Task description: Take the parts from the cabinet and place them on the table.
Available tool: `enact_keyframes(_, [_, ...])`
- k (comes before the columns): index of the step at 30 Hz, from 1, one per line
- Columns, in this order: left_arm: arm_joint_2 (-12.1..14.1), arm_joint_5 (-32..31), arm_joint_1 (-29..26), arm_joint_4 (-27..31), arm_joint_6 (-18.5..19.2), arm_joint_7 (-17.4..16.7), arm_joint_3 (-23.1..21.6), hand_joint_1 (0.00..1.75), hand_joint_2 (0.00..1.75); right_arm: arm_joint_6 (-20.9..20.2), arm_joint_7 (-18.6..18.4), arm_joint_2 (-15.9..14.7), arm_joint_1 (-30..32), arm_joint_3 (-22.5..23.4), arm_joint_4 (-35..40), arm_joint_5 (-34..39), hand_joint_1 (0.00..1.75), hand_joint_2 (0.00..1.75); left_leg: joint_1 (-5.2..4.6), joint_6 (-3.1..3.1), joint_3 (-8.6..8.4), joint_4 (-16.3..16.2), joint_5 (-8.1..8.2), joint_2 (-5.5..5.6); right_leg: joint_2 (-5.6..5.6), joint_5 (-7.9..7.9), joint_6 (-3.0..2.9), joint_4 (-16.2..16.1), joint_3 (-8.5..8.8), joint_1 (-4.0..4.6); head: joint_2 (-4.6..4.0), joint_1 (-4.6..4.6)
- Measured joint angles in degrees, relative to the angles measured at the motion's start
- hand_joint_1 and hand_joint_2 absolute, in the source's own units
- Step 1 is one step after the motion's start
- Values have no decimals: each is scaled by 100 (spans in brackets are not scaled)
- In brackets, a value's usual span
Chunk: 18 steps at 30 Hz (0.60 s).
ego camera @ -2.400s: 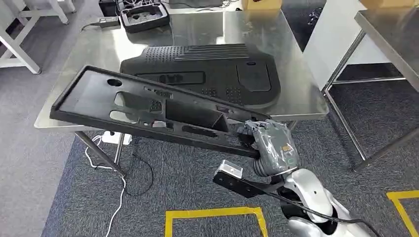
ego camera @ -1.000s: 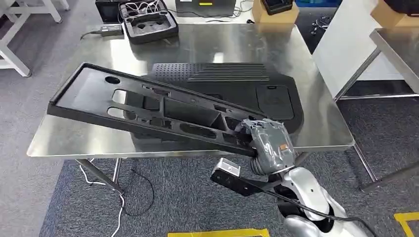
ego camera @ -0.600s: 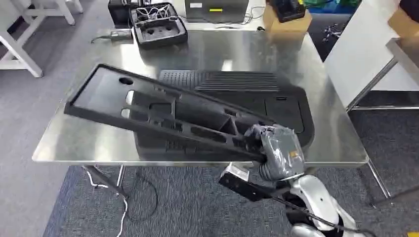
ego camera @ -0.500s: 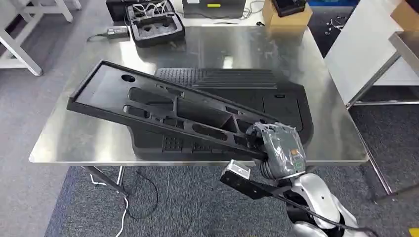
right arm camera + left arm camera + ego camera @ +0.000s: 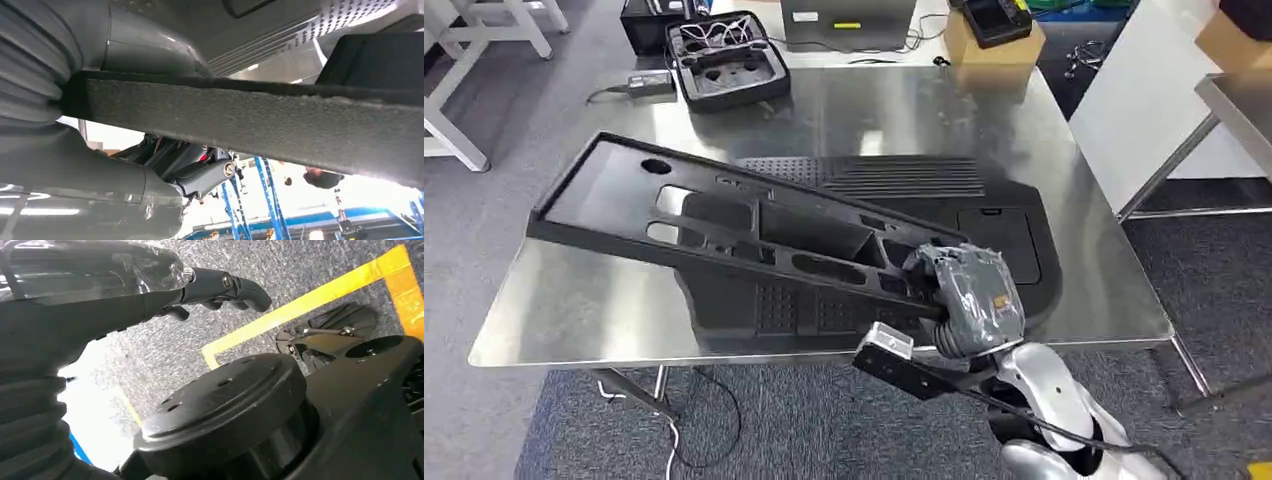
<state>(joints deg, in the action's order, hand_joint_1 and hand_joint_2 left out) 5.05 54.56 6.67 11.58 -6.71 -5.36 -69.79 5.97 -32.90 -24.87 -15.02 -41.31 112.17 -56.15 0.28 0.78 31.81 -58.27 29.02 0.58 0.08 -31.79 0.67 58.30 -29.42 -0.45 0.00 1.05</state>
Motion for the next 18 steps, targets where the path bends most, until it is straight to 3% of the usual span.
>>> enact_keyframes(2, [0,-2,1,0,0,0,0,0,175,2,0,0,-11,2,2,-9,175,175,11,45,-60,26,8,-14,0,-280,54,657,-323,-10,0,-107])
enact_keyframes(4, [0,9,1,0,-9,0,0,0,175,4,-2,2,3,2,0,-9,175,175,1,80,-79,25,35,-18,-1,-569,76,1557,-864,-18,0,-161])
enact_keyframes(5, [0,28,1,0,-33,0,0,0,175,4,-2,0,3,2,0,-9,175,175,-6,90,-92,24,51,-18,-1,-567,74,1824,-1072,-17,0,-177])
enact_keyframes(6, [0,55,-5,0,-50,0,0,0,175,4,-2,0,2,2,0,-9,175,175,-10,88,-117,24,71,-13,-1,-413,60,1806,-1144,-15,0,-196])
enact_keyframes(7, [0,68,-6,0,-59,0,0,0,175,4,-2,2,2,2,0,-9,175,175,-16,87,-156,24,100,-1,0,-142,30,1528,-1088,-13,0,-224])
enact_keyframes(9, [0,70,-4,0,-66,0,0,0,175,7,0,2,-2,2,0,-11,175,175,-23,73,-256,24,165,13,1,454,-40,642,-761,-1,0,-264])
enact_keyframes(10, [-4,72,-7,0,-66,0,0,0,175,7,-2,2,-2,2,0,-9,175,175,-18,50,-305,30,206,18,10,554,-84,264,-588,25,0,-284])
enact_keyframes(11, [-9,72,4,0,-66,0,0,0,175,7,0,2,-1,2,0,-9,175,175,-32,27,-292,43,216,16,14,530,-92,267,-583,57,0,-253])
enact_keyframes(13, [-9,61,0,0,-63,-2,0,0,175,11,-2,0,-24,2,2,-9,175,175,-22,-22,-260,24,226,10,13,475,-106,98,-545,74,0,-279])
enact_keyframes(14, [-9,57,-3,0,-59,-4,0,0,175,13,-15,2,-18,2,2,-11,175,175,-52,29,-268,18,256,8,17,473,-59,78,-539,54,0,-256])
enact_keyframes(18, [-9,55,-1,0,-55,-9,0,0,175,15,-22,0,-18,2,2,-11,175,175,-44,16,-314,79,244,2,24,454,-82,79,-530,61,0,-163])
